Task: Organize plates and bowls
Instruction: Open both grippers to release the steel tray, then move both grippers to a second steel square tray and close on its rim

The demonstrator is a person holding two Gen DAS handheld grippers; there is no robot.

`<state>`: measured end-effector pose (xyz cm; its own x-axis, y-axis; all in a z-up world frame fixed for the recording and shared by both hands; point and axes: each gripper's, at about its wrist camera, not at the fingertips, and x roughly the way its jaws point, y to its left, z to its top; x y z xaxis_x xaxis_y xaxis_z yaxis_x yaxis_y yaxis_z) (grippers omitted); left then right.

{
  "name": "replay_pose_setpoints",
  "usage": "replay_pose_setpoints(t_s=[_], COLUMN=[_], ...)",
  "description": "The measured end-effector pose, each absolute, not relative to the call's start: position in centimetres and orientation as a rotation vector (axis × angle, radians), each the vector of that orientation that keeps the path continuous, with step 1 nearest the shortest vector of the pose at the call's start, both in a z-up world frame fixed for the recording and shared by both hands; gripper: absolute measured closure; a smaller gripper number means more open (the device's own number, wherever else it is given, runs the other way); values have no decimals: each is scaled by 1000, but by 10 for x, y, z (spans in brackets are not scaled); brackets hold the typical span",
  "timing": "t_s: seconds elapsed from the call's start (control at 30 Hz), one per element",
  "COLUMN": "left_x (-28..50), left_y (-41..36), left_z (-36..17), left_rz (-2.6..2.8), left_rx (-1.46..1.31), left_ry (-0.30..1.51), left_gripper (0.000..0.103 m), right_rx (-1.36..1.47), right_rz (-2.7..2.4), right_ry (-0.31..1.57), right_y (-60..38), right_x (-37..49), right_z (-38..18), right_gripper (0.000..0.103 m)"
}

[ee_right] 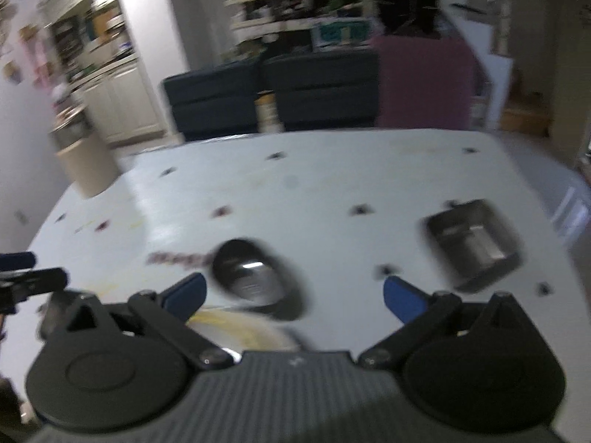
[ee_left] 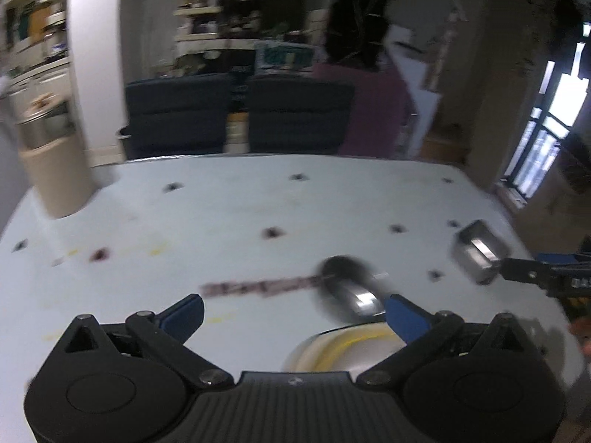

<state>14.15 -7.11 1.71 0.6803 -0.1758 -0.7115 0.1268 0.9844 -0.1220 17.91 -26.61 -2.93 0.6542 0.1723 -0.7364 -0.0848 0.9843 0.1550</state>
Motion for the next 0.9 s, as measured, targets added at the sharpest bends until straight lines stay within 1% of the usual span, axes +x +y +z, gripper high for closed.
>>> replay_pose_setpoints(t_s=[0.17,0.3,0.43,0.57,0.6,0.67,0.7,0.73,0.77,0.83,0.87,0.9], left_x=[161,176,190,206,212,225,232,238,245,256,260,265], left_y=[-156,-214,-258,-282,-286,-292,-296,-299,-302,-306,-307,-308], left_z=[10,-6,-27,-54,-63,-79,-87,-94,-102,-117,-122,-127], left_rz=[-306,-376,-347,-281,-272,-255,-243,-232,-226,-224,-228,-238], left_rx=[-70,-92,-159,-281,-325,-386,-406,-423,-437,-468,-486,-507], left_ry=[813,832,825,848,865,906,929,951,974,1004,1010,1013], left_gripper=[0,0,0,0,2,9,19,27,30,41,44,50], right_rx=[103,88,61,30,22,-2,-12,-17,-17,-17,-21,-29], right_rz=[55,-1,23,-5,-4,11,24,39,54,68,74,83], right_ry=[801,781,790,866,876,884,887,890,894,902,907,915], right_y=[-351,-403,-448,-470,-474,-478,-482,-485,-490,-492,-493,-492], right_x=[187,202,223,254,261,274,279,287,298,311,317,323], right_z=[-36,-48,-67,-90,-97,-107,-111,-117,-122,-133,-138,-142], right_gripper=[0,0,0,1,1,7,10,15,17,17,18,19])
